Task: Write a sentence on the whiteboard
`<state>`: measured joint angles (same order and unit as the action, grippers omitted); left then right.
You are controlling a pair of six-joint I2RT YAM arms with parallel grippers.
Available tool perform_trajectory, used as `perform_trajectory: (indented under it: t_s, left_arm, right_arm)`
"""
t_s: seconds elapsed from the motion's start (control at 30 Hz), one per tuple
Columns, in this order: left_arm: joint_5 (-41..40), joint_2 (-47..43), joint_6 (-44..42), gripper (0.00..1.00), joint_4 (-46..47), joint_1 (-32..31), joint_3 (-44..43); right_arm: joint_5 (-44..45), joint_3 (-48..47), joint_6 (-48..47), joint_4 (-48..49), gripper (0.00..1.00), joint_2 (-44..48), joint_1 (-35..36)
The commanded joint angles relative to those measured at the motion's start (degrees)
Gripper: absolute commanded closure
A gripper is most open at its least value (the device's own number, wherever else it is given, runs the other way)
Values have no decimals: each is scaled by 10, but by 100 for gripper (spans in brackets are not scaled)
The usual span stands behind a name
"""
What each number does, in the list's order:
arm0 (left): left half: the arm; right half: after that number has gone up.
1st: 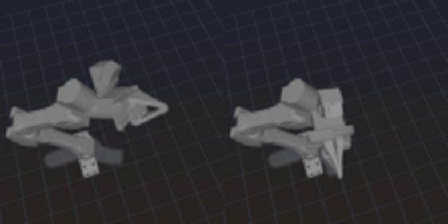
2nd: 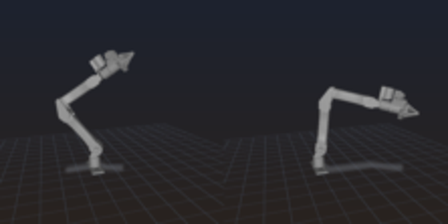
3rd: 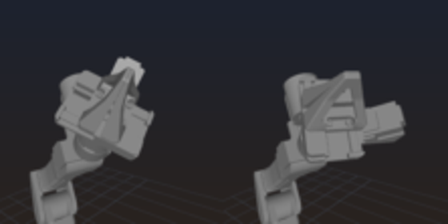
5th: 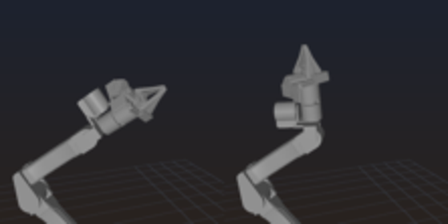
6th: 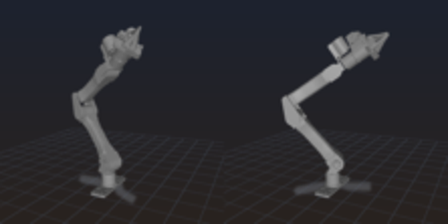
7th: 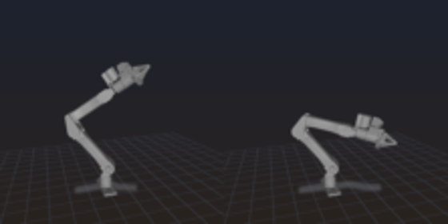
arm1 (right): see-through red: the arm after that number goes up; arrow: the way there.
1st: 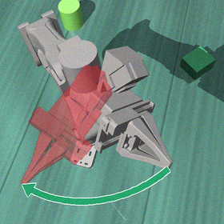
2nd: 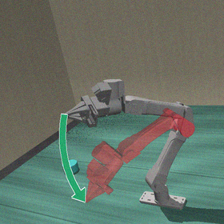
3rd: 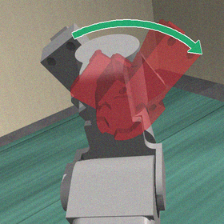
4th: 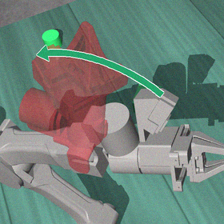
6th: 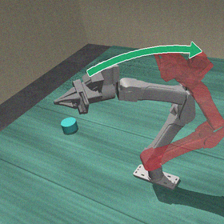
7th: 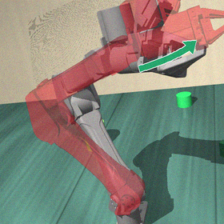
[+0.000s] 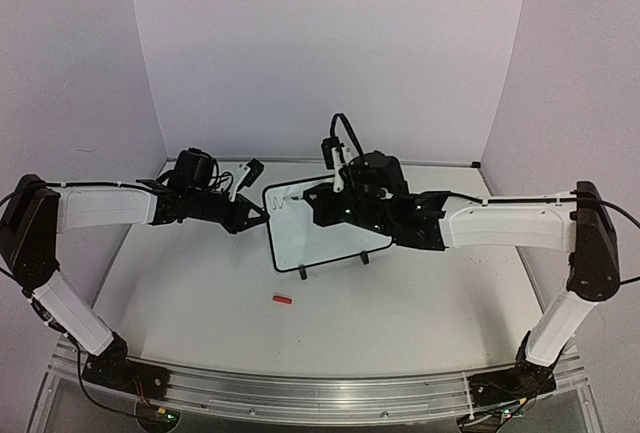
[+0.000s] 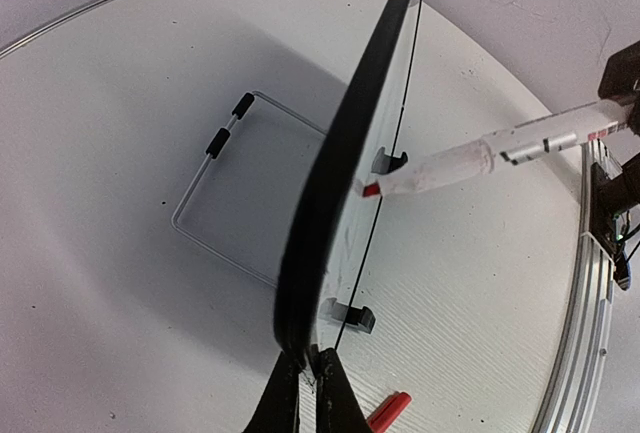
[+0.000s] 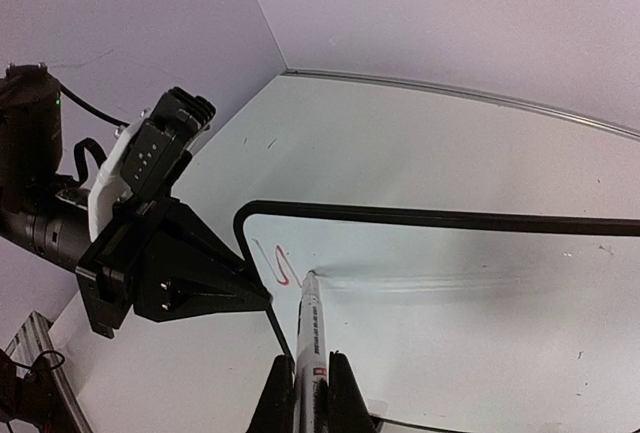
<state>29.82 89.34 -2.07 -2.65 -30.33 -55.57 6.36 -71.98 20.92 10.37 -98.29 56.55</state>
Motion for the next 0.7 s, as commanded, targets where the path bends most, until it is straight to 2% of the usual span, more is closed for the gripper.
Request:
perform_trajectory:
  t_s: [0.0,0.67]
  left_arm:
    - [-30,7,-30,100,-20,-2,-20]
    - [-31,10,-31,100,-22,-2,-20]
  right_arm:
    - [25,-20,-14,29,100,28,-1]
    - [29,-8,-10,44,100,37,-1]
